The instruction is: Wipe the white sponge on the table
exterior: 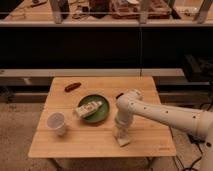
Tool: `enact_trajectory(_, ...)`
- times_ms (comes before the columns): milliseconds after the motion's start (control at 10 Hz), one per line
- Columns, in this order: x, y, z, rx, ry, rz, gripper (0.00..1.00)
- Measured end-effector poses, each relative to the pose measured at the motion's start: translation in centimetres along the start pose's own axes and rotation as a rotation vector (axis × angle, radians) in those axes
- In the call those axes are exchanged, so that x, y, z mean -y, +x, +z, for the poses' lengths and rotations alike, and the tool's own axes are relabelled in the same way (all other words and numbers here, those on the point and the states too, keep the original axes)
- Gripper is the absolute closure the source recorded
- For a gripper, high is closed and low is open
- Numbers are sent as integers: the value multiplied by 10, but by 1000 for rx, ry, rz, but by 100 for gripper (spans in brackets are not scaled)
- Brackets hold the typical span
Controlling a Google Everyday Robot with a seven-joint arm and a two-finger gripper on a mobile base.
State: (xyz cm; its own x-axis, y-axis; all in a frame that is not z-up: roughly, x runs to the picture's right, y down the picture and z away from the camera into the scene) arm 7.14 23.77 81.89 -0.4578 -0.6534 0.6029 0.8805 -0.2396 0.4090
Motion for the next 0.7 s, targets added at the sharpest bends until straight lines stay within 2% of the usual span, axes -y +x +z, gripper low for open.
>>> enact_trajectory(100,9,5,1,0,-3,3,61)
enact_trajectory(200,12,7,0,-2,-4,12,63)
enact_trajectory(300,10,7,-1,-5,-7,25,69)
enact_trajectory(400,2,4,-5,-11,-15,47,82)
enact_trajectory(500,-7,-1,-8,-10,-24,65,90)
enact_trajectory(600,-23,-9,-13,-10,-36,89,98)
enact_trajectory(700,-43,-20,-19,-8,-49,116,100)
